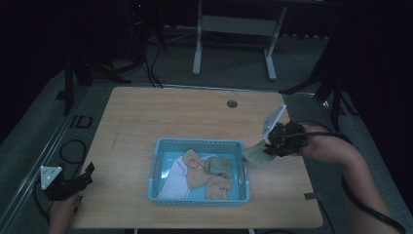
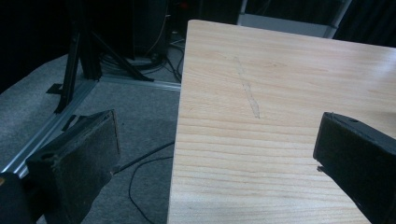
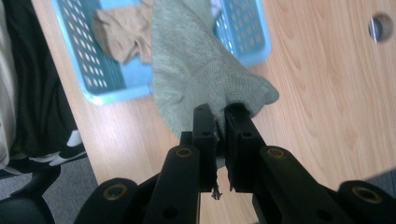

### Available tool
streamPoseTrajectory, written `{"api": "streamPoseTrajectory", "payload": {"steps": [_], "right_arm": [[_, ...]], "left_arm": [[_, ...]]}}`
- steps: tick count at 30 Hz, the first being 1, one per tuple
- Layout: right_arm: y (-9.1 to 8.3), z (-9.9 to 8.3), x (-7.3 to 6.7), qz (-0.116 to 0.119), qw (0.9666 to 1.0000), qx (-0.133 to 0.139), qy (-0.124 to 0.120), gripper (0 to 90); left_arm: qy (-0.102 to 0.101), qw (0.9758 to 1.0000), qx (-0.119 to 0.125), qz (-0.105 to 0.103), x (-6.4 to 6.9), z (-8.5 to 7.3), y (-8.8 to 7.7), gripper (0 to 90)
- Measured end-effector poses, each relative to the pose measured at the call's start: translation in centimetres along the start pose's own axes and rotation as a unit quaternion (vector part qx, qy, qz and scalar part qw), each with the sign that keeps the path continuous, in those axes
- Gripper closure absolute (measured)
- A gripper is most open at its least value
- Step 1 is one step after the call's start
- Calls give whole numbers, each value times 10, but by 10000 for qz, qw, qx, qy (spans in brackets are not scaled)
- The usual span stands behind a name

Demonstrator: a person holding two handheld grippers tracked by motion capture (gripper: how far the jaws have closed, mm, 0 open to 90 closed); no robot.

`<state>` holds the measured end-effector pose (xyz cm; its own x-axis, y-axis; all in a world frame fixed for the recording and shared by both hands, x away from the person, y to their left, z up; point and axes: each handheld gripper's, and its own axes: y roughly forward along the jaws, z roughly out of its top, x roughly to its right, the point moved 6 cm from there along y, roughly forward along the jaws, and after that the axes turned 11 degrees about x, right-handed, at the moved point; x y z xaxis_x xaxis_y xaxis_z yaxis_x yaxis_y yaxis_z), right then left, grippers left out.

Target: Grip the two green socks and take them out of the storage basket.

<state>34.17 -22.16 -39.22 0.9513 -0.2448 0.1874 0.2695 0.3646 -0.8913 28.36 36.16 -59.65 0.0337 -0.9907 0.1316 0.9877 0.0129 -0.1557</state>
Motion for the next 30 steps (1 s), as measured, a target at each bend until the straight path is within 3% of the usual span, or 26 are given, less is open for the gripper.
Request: {"api": "streamPoseTrajectory", "payload": {"steps": [9,17,23,24,30], "right_arm": [[-14,-51,3,-177,9986,-33,495,833],[-12,-75,-4,-122,9976,-96,669,832],[2,-85,-10,46,9970,-47,774,832],[14,-93,-13,112,9964,-81,842,832],[40,-105,-18,250,9953,-12,940,832]], "left_arm": [[-1,10000,-2,8,0,0,0,7],[-13,10000,-4,17,0,0,1,7],[-24,10000,1,12,0,0,0,7],[-23,10000,-6,16,0,0,0,7],[-19,10000,-15,9,0,0,1,7]]}}
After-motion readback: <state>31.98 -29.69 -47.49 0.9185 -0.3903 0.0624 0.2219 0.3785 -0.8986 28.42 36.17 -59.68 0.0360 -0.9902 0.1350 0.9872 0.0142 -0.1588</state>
